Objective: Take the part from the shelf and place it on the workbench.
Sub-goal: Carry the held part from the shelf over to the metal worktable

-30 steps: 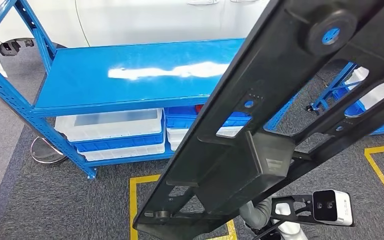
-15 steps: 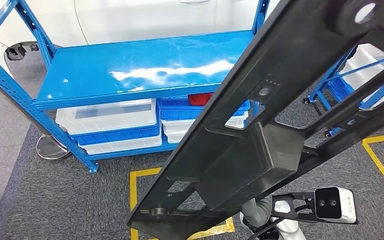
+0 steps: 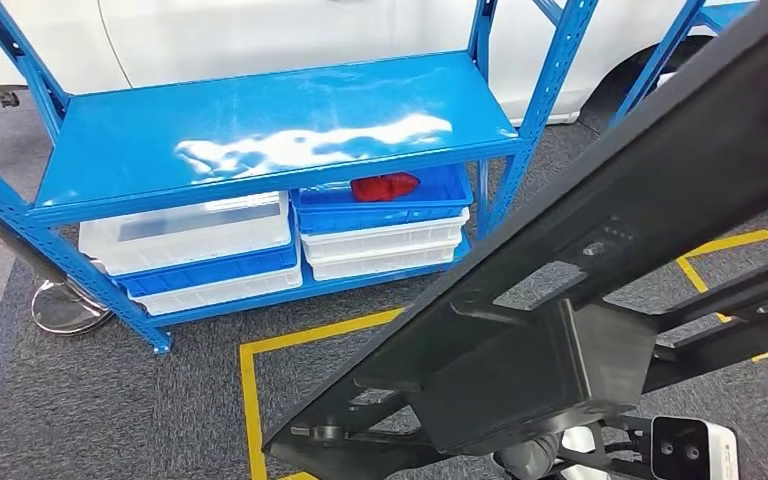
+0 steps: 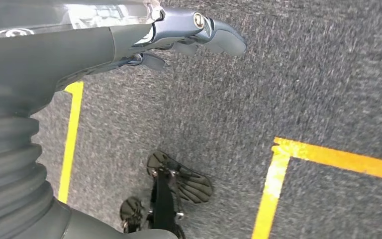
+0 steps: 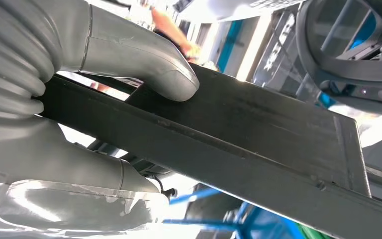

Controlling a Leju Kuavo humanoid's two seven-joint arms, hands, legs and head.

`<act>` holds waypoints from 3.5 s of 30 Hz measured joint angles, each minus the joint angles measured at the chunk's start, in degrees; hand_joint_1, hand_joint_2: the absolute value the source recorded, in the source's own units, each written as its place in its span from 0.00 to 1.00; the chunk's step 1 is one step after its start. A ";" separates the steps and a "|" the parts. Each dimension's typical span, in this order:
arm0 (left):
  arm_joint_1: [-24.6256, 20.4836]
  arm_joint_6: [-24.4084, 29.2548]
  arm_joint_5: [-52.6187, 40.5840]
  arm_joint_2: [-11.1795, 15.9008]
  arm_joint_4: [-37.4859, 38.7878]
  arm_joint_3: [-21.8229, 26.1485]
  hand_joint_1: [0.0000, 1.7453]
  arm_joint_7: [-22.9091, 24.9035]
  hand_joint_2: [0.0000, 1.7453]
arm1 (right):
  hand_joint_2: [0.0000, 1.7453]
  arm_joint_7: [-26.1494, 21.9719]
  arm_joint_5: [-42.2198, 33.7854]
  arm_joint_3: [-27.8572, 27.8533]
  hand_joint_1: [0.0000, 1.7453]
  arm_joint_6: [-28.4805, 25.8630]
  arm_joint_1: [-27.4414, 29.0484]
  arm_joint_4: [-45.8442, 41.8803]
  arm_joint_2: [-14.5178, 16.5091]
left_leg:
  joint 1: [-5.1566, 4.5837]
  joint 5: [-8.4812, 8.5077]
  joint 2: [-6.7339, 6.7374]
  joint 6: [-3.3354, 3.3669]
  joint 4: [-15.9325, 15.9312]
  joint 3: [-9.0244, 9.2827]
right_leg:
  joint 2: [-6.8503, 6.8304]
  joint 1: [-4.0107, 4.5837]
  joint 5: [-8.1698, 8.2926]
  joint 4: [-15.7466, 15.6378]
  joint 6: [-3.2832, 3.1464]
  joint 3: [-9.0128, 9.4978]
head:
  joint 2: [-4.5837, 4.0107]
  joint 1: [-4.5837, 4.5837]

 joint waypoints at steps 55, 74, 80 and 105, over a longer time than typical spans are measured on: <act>0.44 4.57 -4.74 1.44 0.07 0.54 0.00 6.04 1.00 | 1.00 -1.32 -0.75 -0.16 1.00 4.22 -2.76 3.95 0.42 | 0.09 -0.35 -3.25 -0.96 0.87 -0.27 | 4.63 0.44 8.28 -14.98 -1.50 5.30 | 0.00 0.06; 1.01 4.97 -4.13 2.16 0.07 1.95 0.00 7.06 1.00 | 1.00 -1.33 -0.66 0.82 1.00 3.69 -6.45 7.61 2.43 | -0.05 -7.64 -0.92 -3.00 12.23 -4.51 | -0.66 0.50 8.57 -16.51 -3.89 6.05 | 0.00 0.12; 1.09 3.83 -5.10 2.19 0.08 2.02 0.00 6.78 1.00 | 1.00 -1.33 0.46 0.65 1.00 4.17 -5.96 7.64 2.59 | 0.22 -1.34 -3.55 -2.89 5.96 -3.07 | 3.78 0.57 8.13 -15.77 -3.39 6.34 | 0.00 0.00; 0.81 2.00 -7.53 -1.20 0.09 1.36 0.00 7.19 1.00 | 1.00 -1.39 0.67 -2.99 1.00 6.62 0.13 4.82 -0.36 | -0.42 -8.33 -1.04 -2.54 13.97 -5.28 | -0.22 0.94 8.64 -16.77 -4.07 6.24 | 0.00 0.08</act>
